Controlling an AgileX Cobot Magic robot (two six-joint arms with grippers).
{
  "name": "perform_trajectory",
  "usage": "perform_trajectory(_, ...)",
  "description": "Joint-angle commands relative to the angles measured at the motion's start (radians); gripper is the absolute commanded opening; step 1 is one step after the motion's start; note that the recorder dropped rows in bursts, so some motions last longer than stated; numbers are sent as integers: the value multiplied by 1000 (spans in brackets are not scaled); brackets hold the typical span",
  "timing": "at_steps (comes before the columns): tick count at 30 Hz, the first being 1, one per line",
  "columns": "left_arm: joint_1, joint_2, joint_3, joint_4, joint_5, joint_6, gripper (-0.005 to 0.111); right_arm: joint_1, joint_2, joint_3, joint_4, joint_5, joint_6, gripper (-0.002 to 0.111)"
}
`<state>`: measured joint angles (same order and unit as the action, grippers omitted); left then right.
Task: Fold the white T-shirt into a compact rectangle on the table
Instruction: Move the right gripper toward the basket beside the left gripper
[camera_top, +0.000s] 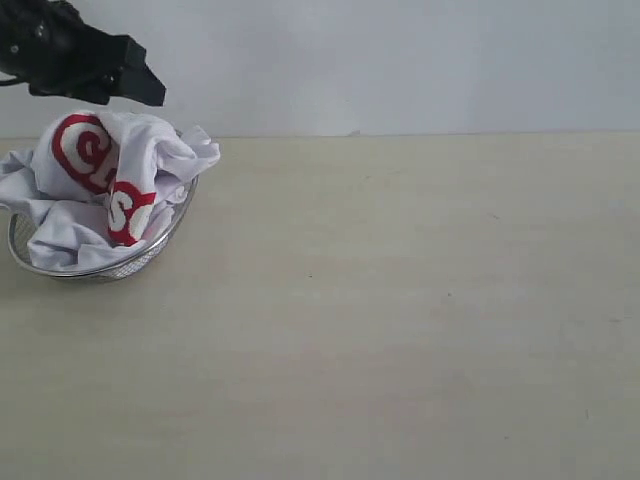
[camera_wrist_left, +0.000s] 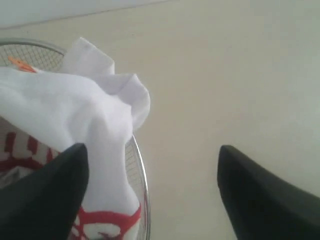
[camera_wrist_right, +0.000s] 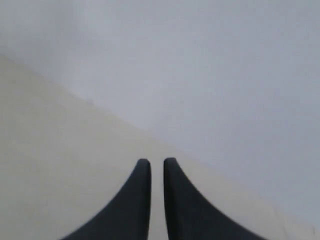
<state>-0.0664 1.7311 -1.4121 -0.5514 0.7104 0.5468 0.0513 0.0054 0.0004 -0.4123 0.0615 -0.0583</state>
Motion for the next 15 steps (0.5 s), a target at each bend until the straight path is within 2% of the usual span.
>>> perform_trajectory(1, 39, -60, -7, -3, 64, -11, 68, -4, -5, 0, -10, -387, 86, 6)
perform_trajectory(6, 110, -89, -7, -1, 131, -54, 61, -2, -5, 0, -6, -720, 261, 6)
perform_trajectory(7, 120, -90, -7, -1, 144, -62, 59, -2, -5, 0, 3, -797, 323, 6)
perform_trajectory(8, 133, -94, -5, -1, 151, -69, 58, -2, -5, 0, 26, -828, 478, 6)
perform_trajectory(10, 151, -101, -1, -3, 153, -89, 56, -2, -5, -17, 63, -675, 724, 6)
perform_trajectory(12, 164, -113, 8, -12, 155, -103, 53, -2, 11, -82, 53, -395, 915, 6)
perform_trajectory(14, 174, -121, 18, -12, 153, -105, 51, -2, 70, -143, 39, -257, 1010, 6)
perform_trajectory(15, 174, -126, 24, -12, 153, -105, 50, 2, 110, -172, 28, -243, 1016, 6)
